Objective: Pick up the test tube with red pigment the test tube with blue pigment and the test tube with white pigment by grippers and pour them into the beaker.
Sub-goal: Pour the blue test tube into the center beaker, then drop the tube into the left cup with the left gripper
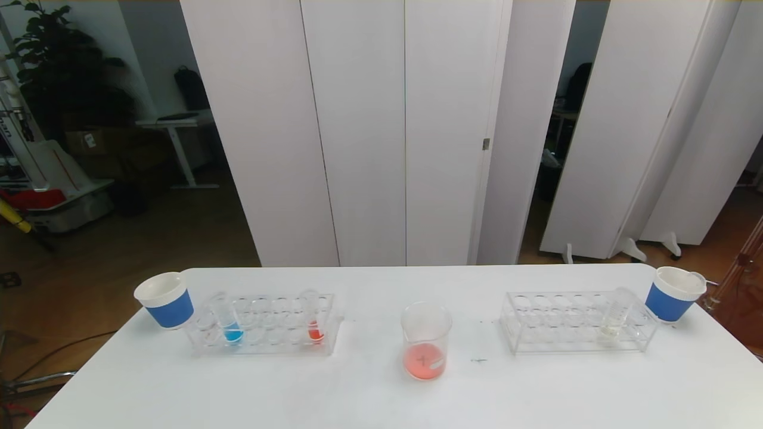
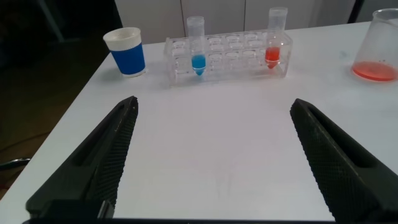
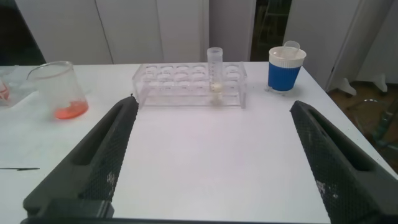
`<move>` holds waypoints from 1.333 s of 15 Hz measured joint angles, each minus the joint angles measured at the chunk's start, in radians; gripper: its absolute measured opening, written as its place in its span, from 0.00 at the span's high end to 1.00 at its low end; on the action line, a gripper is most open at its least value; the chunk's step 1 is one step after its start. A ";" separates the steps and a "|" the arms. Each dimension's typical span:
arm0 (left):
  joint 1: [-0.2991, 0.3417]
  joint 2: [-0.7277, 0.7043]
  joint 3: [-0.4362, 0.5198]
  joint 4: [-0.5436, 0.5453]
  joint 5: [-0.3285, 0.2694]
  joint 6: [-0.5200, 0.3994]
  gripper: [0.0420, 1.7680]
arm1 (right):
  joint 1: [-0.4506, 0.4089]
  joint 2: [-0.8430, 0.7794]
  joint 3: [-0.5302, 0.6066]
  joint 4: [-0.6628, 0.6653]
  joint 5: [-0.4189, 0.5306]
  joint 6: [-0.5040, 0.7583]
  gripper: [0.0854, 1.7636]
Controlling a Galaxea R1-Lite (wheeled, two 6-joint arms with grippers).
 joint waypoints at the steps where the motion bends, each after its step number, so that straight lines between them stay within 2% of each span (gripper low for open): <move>1: 0.000 0.000 0.000 0.000 0.000 0.000 0.01 | -0.001 0.000 0.028 -0.010 -0.013 0.000 0.01; 3: 0.000 0.000 0.000 0.000 0.000 0.000 0.01 | -0.001 0.000 0.077 -0.044 -0.055 -0.024 0.01; 6: 0.000 0.000 0.000 0.000 0.000 0.000 0.01 | 0.000 -0.001 0.116 -0.098 -0.050 -0.045 0.01; 20: 0.000 0.000 0.000 0.000 0.000 0.000 0.01 | 0.000 -0.001 0.123 -0.096 -0.051 -0.041 0.01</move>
